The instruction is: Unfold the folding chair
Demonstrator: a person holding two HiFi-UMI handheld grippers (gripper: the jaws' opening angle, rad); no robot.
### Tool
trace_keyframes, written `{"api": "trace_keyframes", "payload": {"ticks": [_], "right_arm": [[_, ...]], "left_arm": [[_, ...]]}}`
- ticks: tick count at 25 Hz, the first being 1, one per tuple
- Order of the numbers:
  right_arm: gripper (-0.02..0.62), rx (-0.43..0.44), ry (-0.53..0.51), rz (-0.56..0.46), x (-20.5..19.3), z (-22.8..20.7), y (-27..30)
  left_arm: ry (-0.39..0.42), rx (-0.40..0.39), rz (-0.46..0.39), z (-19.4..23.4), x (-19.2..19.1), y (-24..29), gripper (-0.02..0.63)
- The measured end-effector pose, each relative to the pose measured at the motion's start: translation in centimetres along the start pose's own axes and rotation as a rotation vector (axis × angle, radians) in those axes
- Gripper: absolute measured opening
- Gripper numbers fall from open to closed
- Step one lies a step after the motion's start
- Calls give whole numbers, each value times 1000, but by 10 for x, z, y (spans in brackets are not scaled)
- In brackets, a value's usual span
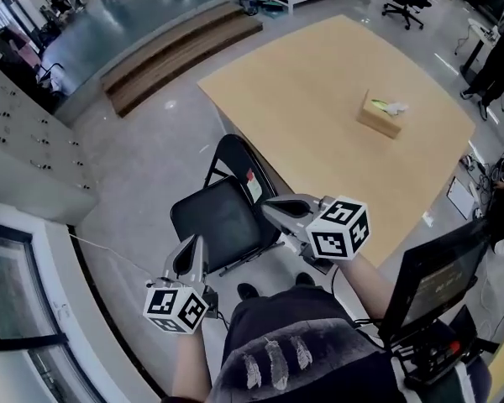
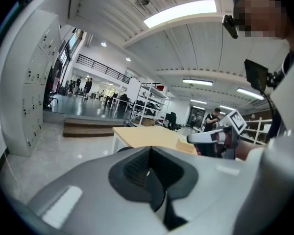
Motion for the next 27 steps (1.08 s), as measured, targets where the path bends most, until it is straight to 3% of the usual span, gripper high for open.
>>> {"api": "trace_keyframes", "payload": {"ticks": [4,10,17,22,27], "right_arm": [[0,-33,-5,-7,-7,-19,-38],[0,117,2,67,-25,-30,-43],[0,243,-45,123,-20,-5,-18],[0,268,-87,127,-8,14,-16],[0,219,-61,116,-7,28,-23]], "left_arm": [[32,-4,14,-35,-3,10,2],[-14,173,4,-64,-21,-26,2],[-75,306,-32,-53,-26,-71,2],[-75,315,-92,-41,-14,-84,2],[-76,253,-108,-24,-8,-90,2]]}}
Point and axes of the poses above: the fingertips, and each gripper's own axes: y forward along the fingers, z to its left, x out of its top, the point moved 5 cm from there along -y, backward along the fingers, and after that the axes turned 4 degrees about x, right-handed, at the moved point
